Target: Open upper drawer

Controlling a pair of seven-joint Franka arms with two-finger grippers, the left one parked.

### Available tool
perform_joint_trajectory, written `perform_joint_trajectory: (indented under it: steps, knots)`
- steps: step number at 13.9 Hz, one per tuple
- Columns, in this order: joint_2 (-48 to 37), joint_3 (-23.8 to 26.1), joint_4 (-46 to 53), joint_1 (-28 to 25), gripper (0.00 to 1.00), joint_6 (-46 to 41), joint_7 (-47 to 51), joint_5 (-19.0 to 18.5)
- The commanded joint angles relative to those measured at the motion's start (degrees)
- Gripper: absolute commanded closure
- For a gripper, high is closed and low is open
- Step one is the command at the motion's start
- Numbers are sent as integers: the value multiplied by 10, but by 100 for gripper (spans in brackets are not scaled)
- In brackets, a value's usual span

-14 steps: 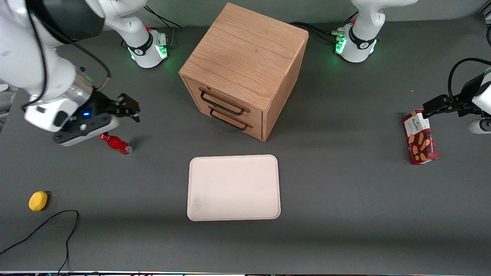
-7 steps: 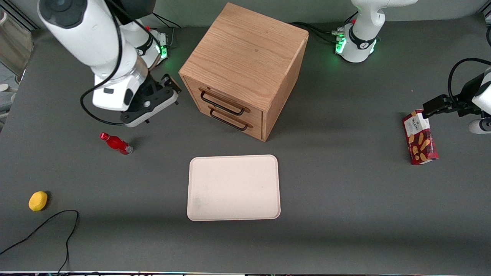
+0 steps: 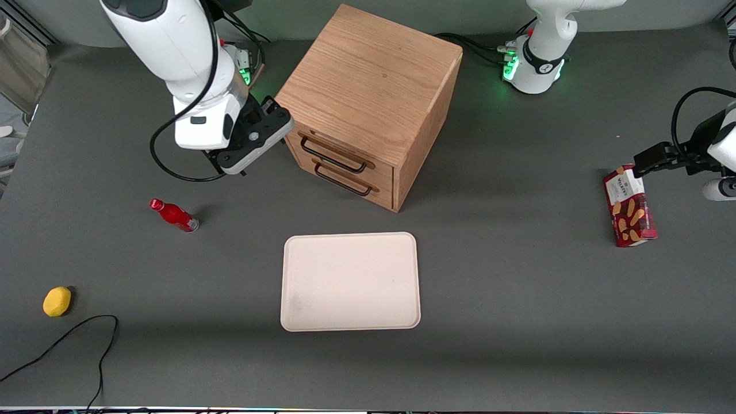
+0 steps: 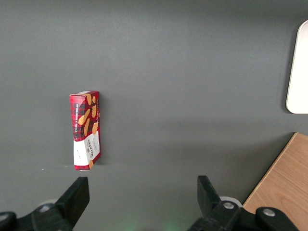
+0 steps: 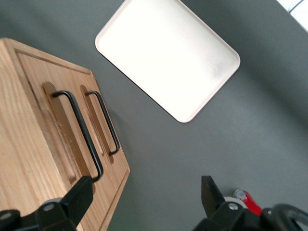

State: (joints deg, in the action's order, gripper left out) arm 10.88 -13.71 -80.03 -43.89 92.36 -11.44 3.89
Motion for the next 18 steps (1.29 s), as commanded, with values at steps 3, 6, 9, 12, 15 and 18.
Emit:
perform_joint_trajectory:
  steps: [3, 6, 9, 12, 15, 18]
  knots:
    - [12, -5, 12, -13, 0, 9, -20, 27]
    - [23, 19, 12, -17, 0, 25, -20, 26]
    - [35, 21, 11, -17, 0, 33, -20, 27]
    - [41, 20, 10, -16, 0, 34, -81, 26]
    - [44, 16, 7, -8, 0, 34, -98, 47]
    - [42, 14, 7, -6, 0, 30, -107, 66]
